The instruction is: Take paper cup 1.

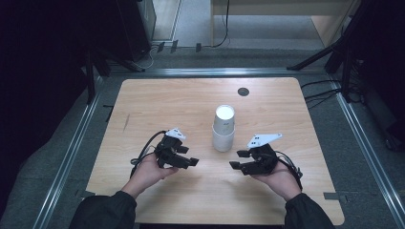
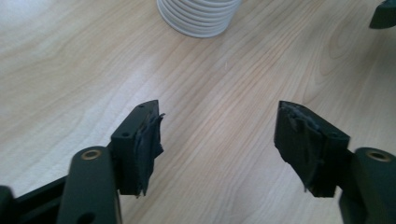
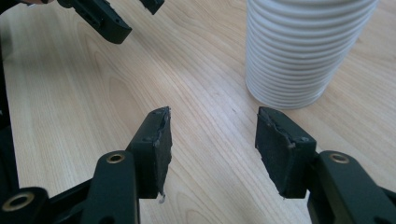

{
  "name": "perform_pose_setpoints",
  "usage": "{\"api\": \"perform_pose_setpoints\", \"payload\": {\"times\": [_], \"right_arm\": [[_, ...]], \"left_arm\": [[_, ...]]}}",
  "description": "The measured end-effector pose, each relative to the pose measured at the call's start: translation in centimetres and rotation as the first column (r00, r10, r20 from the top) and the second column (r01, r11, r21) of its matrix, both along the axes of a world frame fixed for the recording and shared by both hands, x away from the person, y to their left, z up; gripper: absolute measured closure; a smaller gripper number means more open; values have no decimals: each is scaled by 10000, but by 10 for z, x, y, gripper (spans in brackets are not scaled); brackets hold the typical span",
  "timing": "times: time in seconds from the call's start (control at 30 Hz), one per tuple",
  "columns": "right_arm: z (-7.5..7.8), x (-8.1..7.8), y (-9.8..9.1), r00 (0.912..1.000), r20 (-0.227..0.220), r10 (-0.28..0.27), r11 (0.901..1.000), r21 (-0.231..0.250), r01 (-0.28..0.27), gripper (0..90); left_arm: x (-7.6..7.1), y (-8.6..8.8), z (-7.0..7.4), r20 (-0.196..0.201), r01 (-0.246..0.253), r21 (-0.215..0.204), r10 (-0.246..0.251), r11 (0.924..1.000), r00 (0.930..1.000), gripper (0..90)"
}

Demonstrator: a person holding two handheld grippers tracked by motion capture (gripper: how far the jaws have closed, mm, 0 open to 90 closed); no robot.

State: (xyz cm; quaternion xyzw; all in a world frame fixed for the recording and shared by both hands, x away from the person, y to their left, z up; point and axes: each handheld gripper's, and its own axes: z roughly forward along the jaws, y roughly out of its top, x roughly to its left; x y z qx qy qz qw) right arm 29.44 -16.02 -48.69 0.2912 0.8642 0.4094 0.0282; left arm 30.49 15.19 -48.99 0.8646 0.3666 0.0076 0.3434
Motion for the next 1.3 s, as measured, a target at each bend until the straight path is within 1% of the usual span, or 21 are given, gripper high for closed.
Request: {"api": "perform_pose_setpoints", "payload": {"times": [0.03,0.13,0.2,0.27,0.33,0.37,0.4,0.43,0.47,0.5,0.53,0.63,0.7,0.73,0.77,0.8,0.83,0.93,1.03,1.13,1.3], "right_arm": [[1,0,-1,10000,59,75,10000,63,-75,459],[1,0,-2,10000,62,-28,10000,78,27,456],[2,1,-3,9999,-4,-122,9999,121,122,451],[2,3,-4,9997,10,-260,9996,62,260,434],[1,5,-6,9988,-310,-376,9992,98,379,427],[1,5,-6,9988,-310,-376,9992,98,379,427],[2,7,-7,9980,-526,-358,9993,122,365,431],[2,7,-8,9979,-557,-318,9994,107,324,431],[2,7,-8,9982,-541,-250,9997,62,254,431],[3,7,-9,9988,-461,-164,9999,-9,164,435],[5,7,-9,9994,-342,-71,9999,-74,69,435],[10,8,-11,9997,-241,70,10000,5,-70,425],[13,9,-12,9998,-20,193,9998,-74,-193,414],[15,9,-13,9992,202,350,9992,-206,-346,409],[15,9,-13,9992,202,350,9992,-206,-346,409],[20,11,-14,9973,418,598,9976,-367,-583,405],[23,12,-14,9966,474,667,9970,-423,-647,400],[34,19,-15,9958,499,763,9956,-581,-734,395],[45,30,-17,9943,573,896,9947,-564,-864,377],[56,40,-18,9938,676,889,9945,-616,-847,361],[70,52,-18,9949,597,809,9945,-710,-766,334]], "left_arm": [[0,1,1,-58,3,-177,-4,9998,10000,274],[0,3,4,-120,214,-420,-219,9989,9997,205],[1,3,5,-189,266,-570,-278,9980,9994,201],[0,3,7,-17,374,-477,-375,9982,9993,217],[-1,2,9,262,411,-327,-403,9986,9988,221],[-1,2,9,262,411,-327,-403,9986,9988,223],[-1,2,10,344,397,-292,-387,9988,9987,224],[-1,4,10,336,357,-302,-347,9989,9988,224],[-1,6,10,310,291,-351,-280,9990,9991,225],[-1,9,11,239,345,-603,-331,9976,9992,226],[0,11,12,208,382,-680,-369,9970,9991,227],[0,16,12,360,327,-490,-309,9983,9989,228],[1,19,11,284,268,-526,-253,9983,9993,228],[1,20,11,290,280,-495,-266,9984,9992,228],[1,20,11,290,280,-495,-266,9984,9992,228],[0,21,12,345,255,-503,-238,9984,9991,228],[0,21,12,357,260,-542,-241,9982,9991,228],[-2,21,13,397,307,-527,-286,9981,9988,228],[-4,18,13,427,392,-476,-372,9981,9984,228],[-5,17,14,396,459,-479,-440,9978,9982,228],[-5,16,14,564,421,-437,-396,9982,9976,227]]}}
